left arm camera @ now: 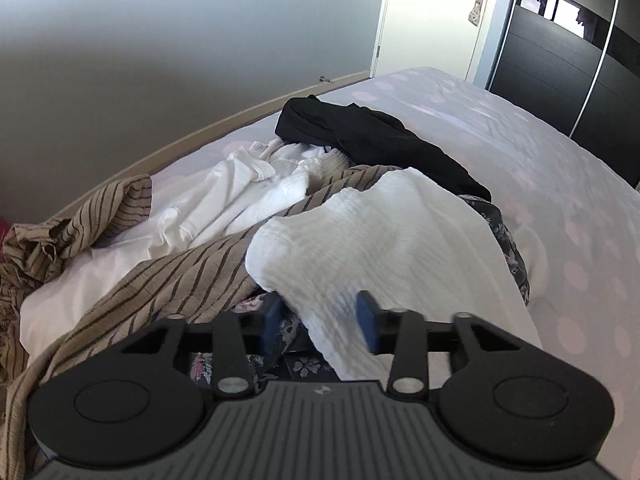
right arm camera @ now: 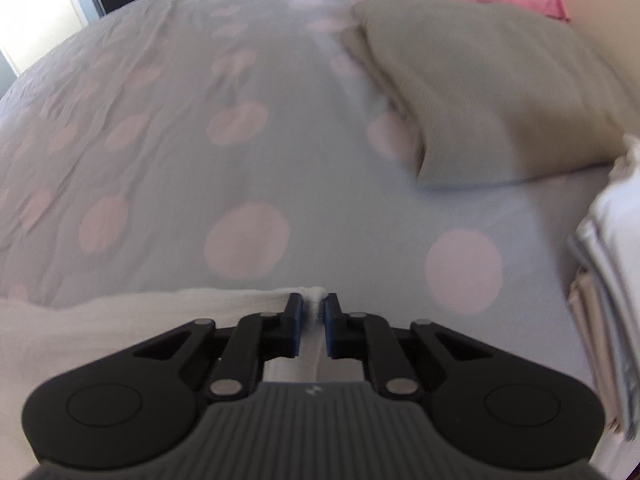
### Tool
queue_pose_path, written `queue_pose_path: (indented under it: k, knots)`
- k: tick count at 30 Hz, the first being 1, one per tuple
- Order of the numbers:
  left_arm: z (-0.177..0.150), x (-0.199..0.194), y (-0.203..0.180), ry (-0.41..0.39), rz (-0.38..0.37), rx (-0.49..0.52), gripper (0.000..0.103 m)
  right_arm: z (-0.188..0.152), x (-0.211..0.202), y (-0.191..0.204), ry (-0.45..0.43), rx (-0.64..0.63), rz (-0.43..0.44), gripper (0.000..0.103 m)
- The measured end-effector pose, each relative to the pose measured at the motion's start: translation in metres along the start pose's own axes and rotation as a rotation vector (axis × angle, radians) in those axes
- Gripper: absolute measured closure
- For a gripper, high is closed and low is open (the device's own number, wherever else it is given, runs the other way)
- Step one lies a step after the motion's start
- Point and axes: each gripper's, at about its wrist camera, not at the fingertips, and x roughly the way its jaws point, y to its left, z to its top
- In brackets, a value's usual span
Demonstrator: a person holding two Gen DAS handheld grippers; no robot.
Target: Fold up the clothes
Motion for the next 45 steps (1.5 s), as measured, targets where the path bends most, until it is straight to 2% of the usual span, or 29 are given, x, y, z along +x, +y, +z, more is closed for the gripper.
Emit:
queue_pose_path:
  k: [3, 7, 14, 17, 20, 23, 25, 26, 28, 30, 35, 39, 42, 44, 45]
  knots:
    - [-0.002, -0.006, -0.008, -0.050, -0.010, 0.046, 0.099, 0.025, -0.007, -0.005, -0.047, -0.012, -0.055, 0.092]
    - [-0.003, -0.021, -0.028, -0.073, -0.057, 0.139, 0.100, 0.065, -0.014, -0.014, -0.103, -0.031, -0.130, 0.092]
    - [-0.016, -0.018, -0.073, -0.037, -0.069, 0.272, 0.100, 0.136, 0.007, -0.041, -0.145, -0.002, -0.232, 0.093]
    - [-0.027, -0.003, -0.083, -0.003, -0.033, 0.310, 0.100, 0.153, 0.025, -0.045, -0.148, 0.006, -0.262, 0.093]
    - [-0.039, 0.016, -0.083, 0.076, 0.012, 0.336, 0.099, 0.156, 0.057, -0.046, -0.076, -0.003, -0.275, 0.092]
    - [-0.042, 0.017, -0.077, 0.089, -0.018, 0.358, 0.096, 0.149, 0.076, -0.046, -0.045, -0.024, -0.288, 0.088]
    - [-0.042, 0.013, -0.072, 0.079, -0.040, 0.367, 0.078, 0.143, 0.080, -0.046, -0.045, -0.038, -0.283, 0.084]
    - [-0.039, 0.008, -0.071, 0.062, -0.043, 0.359, 0.073, 0.141, 0.079, -0.047, -0.052, -0.044, -0.279, 0.082]
    - [-0.030, -0.006, -0.072, 0.018, -0.066, 0.360, 0.054, 0.137, 0.075, -0.050, -0.063, -0.041, -0.268, 0.068]
    - [-0.018, -0.013, -0.079, -0.018, -0.090, 0.372, 0.052, 0.133, 0.063, -0.055, -0.080, -0.015, -0.242, 0.064]
    - [0.008, -0.004, -0.114, -0.071, -0.121, 0.428, 0.046, 0.117, 0.039, -0.064, -0.104, 0.025, -0.198, 0.063]
    - [0.011, 0.026, -0.152, -0.085, -0.110, 0.492, 0.046, 0.091, 0.028, -0.071, -0.087, 0.045, -0.179, 0.062]
    - [0.011, 0.053, -0.172, -0.066, -0.101, 0.484, 0.046, 0.070, 0.021, -0.080, -0.074, 0.070, -0.183, 0.062]
    - [0.008, 0.069, -0.178, -0.061, -0.090, 0.470, 0.048, 0.055, 0.016, -0.088, -0.071, 0.099, -0.181, 0.062]
    - [0.007, 0.075, -0.180, -0.054, -0.086, 0.459, 0.063, 0.048, 0.013, -0.093, -0.069, 0.118, -0.178, 0.062]
